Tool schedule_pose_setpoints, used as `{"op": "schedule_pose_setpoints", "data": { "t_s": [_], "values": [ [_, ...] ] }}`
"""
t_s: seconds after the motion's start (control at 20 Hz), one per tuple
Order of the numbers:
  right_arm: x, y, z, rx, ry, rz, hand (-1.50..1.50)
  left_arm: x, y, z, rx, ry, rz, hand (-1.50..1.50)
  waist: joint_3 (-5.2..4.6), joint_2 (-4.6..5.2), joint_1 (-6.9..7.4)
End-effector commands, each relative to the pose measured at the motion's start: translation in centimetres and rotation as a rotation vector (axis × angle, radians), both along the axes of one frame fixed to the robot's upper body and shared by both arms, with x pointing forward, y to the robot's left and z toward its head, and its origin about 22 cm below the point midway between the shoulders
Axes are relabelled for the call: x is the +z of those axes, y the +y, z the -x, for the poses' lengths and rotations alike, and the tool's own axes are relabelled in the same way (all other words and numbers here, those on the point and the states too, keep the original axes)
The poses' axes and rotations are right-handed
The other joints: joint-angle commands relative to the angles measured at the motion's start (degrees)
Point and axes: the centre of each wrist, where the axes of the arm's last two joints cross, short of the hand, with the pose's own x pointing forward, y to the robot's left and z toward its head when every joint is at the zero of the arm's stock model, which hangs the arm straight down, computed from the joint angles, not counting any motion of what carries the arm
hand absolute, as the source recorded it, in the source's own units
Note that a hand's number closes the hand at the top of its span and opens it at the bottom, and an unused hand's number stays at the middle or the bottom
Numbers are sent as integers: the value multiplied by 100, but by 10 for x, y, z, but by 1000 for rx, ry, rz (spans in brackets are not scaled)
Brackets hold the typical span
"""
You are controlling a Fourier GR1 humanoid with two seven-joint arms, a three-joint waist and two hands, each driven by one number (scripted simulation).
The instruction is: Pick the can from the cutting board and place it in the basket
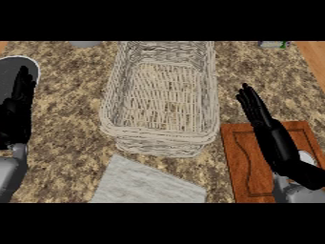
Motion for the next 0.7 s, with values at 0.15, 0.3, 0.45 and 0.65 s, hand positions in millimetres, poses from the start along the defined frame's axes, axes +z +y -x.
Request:
{"op": "schedule_pose_setpoints", "data": {
  "t_s": [0.15, 0.3, 0.45, 0.65],
  "values": [
    [13, -1, 6, 447, 111, 56, 150, 7, -16, 5, -212, -41, -108, 0, 200, 48, 116],
    [-9, -2, 12, -20, 47, -514, 150, 13, -8, 3, -190, -35, -99, 0, 455, 109, -547],
    [-10, 38, 64, 634, 272, -242, 150, 16, -13, 6, -332, -13, -131, 0, 192, 15, -48],
    [54, 16, 107, 442, 134, -84, -150, 12, -2, 26, -327, -7, -134, 0, 190, 6, -40]
  ]
}}
